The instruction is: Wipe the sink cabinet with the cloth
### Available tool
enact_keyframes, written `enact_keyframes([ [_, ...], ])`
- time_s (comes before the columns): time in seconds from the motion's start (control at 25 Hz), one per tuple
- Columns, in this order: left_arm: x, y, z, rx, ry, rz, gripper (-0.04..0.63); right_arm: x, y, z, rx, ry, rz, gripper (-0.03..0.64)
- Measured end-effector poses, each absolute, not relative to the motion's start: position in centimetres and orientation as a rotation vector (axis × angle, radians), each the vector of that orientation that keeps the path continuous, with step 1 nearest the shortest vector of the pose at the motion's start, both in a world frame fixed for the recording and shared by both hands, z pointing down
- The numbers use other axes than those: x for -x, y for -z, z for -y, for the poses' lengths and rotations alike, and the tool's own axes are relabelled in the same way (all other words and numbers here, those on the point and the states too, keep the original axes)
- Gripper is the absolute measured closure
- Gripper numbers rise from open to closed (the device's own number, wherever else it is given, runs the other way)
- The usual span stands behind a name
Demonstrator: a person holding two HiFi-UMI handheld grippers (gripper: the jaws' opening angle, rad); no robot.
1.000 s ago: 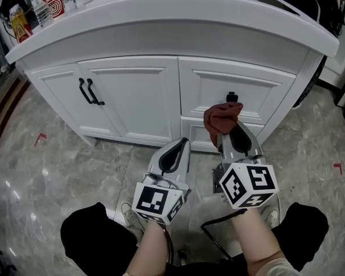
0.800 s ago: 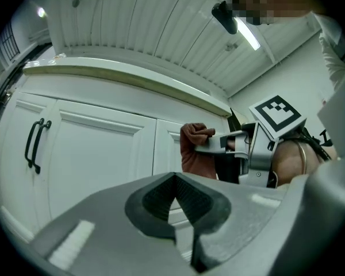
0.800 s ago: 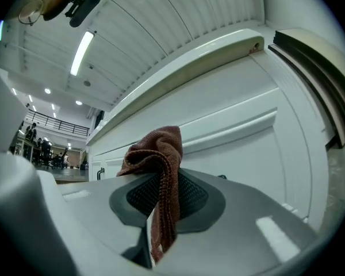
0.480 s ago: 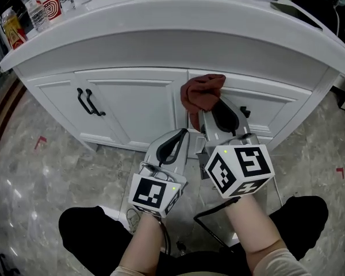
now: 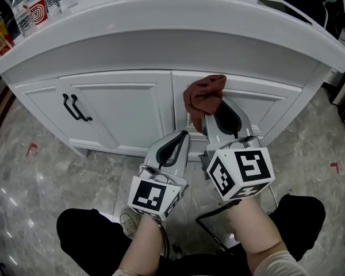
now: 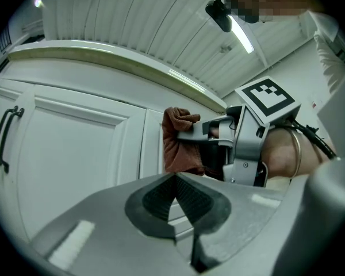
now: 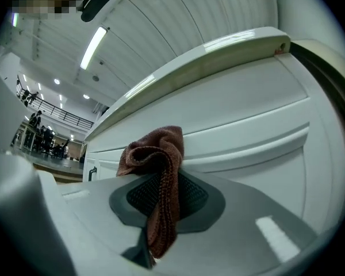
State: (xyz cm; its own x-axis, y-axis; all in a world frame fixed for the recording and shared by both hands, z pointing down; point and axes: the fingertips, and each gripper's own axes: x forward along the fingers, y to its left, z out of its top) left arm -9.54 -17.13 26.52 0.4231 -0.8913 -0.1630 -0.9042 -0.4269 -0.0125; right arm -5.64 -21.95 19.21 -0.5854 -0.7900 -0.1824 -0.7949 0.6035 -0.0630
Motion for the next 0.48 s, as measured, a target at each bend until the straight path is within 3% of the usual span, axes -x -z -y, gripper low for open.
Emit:
enact_keyframes([
  [0.48, 3.7, -26.8, 17.5, 2.630, -0.194, -1.529, 0.595, -3.4, -19.3, 22.8, 1.457, 0.012, -2.537, 0.525],
])
